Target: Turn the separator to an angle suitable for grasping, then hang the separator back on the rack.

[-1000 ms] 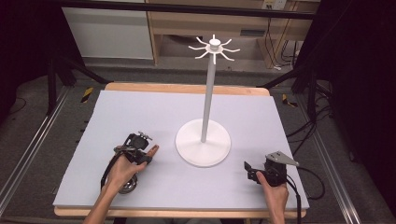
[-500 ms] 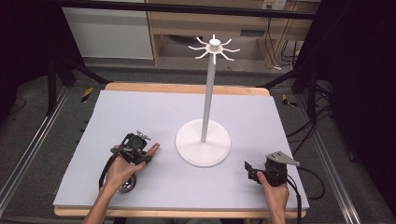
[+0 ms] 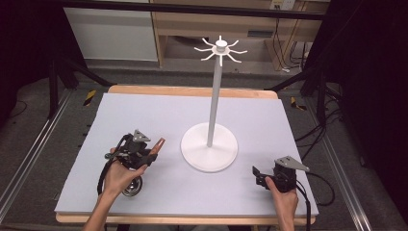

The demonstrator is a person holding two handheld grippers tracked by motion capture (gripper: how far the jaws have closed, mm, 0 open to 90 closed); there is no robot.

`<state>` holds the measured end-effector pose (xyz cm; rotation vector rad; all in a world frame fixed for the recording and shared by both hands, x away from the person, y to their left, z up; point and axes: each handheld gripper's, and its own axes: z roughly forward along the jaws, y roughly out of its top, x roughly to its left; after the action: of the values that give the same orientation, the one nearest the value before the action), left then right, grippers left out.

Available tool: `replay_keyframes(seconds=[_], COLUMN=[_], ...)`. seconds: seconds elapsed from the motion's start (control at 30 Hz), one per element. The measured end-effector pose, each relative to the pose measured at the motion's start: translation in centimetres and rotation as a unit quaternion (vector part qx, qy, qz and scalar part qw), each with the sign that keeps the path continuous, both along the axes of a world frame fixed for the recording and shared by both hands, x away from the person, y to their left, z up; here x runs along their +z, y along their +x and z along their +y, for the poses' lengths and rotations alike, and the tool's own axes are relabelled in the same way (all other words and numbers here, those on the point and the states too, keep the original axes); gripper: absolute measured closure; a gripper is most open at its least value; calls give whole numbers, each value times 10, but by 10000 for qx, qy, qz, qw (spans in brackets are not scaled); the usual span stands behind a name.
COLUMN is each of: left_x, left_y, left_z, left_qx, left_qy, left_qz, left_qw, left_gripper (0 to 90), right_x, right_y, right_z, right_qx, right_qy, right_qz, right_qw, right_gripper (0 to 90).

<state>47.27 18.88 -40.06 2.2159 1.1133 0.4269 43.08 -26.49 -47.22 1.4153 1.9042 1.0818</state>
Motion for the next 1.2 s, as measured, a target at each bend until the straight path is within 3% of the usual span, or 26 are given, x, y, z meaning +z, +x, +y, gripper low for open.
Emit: replay_keyframes(seconds=[0.3, 0.43, 0.53, 0.57, 0.73, 0.93, 1.13, 1.2], left_x=[22, 33, 39, 41, 51, 66, 82, 84], left_y=[-15, -19, -21, -21, -27, -30, -34, -34], left_z=[2, 3, 5, 5, 4, 5, 4, 4], left_qx=[-100, -86, -80, -88, -27, 11, -9, -20], left_qy=[-253, -461, -758, -765, -942, -1275, -1458, -1475], left_qz=[-549, -867, -996, -1023, -1349, -1671, -1978, -1993], left_qw=[9981, 9951, 9921, 9918, 9864, 9777, 9694, 9688], left_gripper=[677, 676, 676, 677, 677, 676, 676, 676], right_x=[0, 0, 1, 1, 0, 0, 0, 0], right_y=[-1, -1, -2, -2, -1, -2, -1, -1], right_z=[0, 0, -1, -1, 0, 0, -1, 0], right_qx=[-28, -17, -29, -39, -28, -16, -26, -28], right_qy=[15, -8, 1, 43, 29, 42, 1, 25], right_qz=[-7, -16, -49, -29, -36, -19, -54, -41], right_qw=[10000, 10000, 10000, 10000, 10000, 10000, 10000, 10000], right_gripper=[66, 66, 66, 66, 66, 66, 66, 66])
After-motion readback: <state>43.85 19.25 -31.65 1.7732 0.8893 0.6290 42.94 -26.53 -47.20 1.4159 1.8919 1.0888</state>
